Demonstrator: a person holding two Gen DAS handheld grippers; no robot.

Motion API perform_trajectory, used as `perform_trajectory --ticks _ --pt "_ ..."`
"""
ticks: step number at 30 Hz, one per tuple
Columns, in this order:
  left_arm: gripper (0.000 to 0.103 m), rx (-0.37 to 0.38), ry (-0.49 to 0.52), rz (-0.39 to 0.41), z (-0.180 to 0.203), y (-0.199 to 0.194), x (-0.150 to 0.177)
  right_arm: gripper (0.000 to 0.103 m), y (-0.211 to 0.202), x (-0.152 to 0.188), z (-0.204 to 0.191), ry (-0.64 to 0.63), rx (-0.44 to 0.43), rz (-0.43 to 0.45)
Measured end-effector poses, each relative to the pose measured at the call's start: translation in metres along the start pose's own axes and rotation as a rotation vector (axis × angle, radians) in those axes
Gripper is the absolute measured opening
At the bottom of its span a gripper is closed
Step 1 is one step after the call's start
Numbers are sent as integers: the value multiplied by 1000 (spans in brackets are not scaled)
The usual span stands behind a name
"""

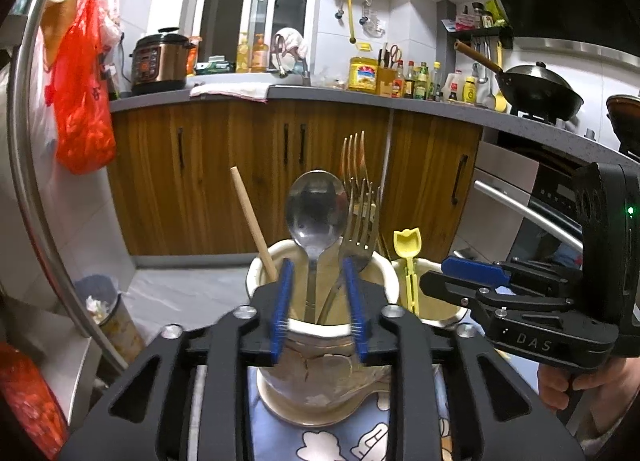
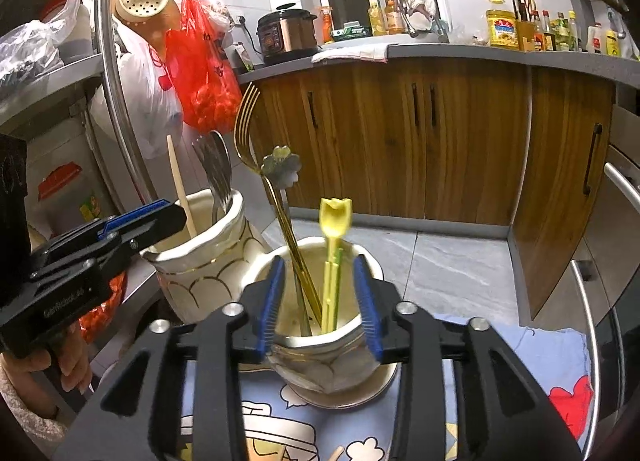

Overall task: Organize utensils
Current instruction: 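Drop the yellow spoon into the smaller cup while the left tool drops the chopstick, then move both open tools back down to the chopsticks on the cloth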

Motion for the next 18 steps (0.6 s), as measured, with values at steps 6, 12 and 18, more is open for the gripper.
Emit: perform_trajectory --ticks 6,12,18 --pt "65 -8 -22 -18 0 -12 1 63 -18 -13 2 39 16 37" --pt "82 -31 -29 -41 3 -39 4 91 -67 -29 3 105 -1 106" --pt "93 -46 19 -67 22 -66 10 98 -107 -17 -3 95 24 101"
Point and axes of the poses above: each gripper's, at about its wrist camera, not at the fingertips, and y roughly the way its jaws point, z to its right, x to its underside, the point moved 7 cm from there along y, roughly the way its jaws point, and after that the axes turned 12 degrees about y, right-handed, at the moved point
